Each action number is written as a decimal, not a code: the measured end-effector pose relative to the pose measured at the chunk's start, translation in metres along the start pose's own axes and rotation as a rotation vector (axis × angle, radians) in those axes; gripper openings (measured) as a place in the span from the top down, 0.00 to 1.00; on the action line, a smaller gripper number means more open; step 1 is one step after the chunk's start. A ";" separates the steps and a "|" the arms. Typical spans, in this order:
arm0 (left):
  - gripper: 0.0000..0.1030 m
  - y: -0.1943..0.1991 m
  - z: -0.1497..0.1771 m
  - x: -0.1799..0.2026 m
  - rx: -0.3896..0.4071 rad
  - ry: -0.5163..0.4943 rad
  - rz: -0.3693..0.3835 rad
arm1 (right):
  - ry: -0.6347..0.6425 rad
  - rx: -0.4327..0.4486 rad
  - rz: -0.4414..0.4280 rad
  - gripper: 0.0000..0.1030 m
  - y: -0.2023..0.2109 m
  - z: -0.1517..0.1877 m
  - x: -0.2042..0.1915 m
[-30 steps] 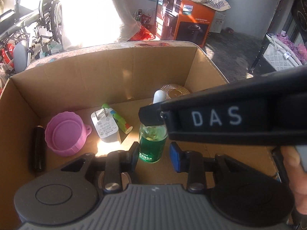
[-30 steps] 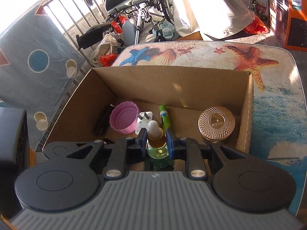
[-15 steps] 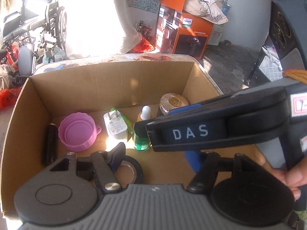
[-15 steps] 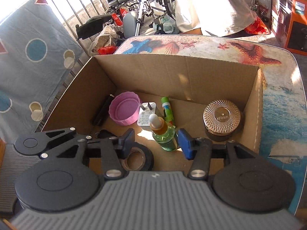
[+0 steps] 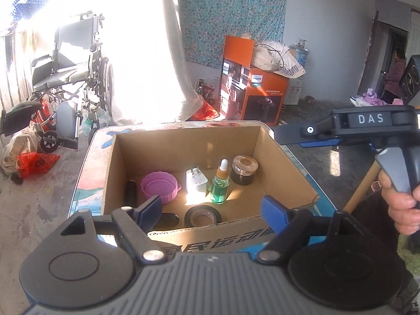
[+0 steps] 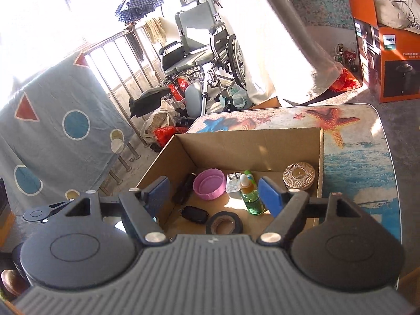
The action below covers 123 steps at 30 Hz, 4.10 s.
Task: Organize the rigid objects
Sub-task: 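Withdraw the right gripper and move it to the white plastic jar, then grasp the white plastic jar by its lid with the right gripper, then lift the white jar and carry it over the box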
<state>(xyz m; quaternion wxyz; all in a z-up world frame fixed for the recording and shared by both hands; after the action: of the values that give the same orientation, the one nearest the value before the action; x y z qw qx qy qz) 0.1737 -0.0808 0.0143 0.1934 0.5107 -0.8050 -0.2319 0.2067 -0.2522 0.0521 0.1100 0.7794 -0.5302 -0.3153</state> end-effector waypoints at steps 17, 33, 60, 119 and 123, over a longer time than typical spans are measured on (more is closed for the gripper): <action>0.16 0.009 0.076 -0.077 -0.043 0.057 -0.242 | -0.120 -0.142 -0.186 0.28 -0.033 0.104 -0.098; 0.47 -0.036 0.087 -0.087 -0.059 0.068 -0.186 | -0.211 -0.228 -0.154 0.60 -0.126 0.122 -0.115; 0.47 -0.045 0.094 -0.012 -0.125 -0.055 -0.131 | -0.234 -0.194 -0.096 0.64 -0.068 0.134 -0.072; 0.47 0.008 -0.039 0.057 0.102 -0.130 -0.012 | -0.047 0.085 -0.098 0.60 0.064 0.003 -0.098; 0.47 -0.026 -0.046 0.075 0.041 -0.125 0.049 | -0.096 0.072 -0.066 0.60 0.059 -0.008 -0.056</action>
<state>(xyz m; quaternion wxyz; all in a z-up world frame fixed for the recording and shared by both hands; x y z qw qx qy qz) 0.1879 -0.1672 0.0424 0.1378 0.4791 -0.8324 -0.2422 0.1538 -0.2278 0.1091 0.0459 0.7840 -0.5198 -0.3363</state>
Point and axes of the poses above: each gripper's, at about its wrist camera, not at the fingertips, and y roughly against the way its jaws point, x to its right, z to its underside, the point moved 10 cm from there along -y, roughly the way its jaws point, and after that the axes turned 2 degrees about x, right-handed, at the moved point
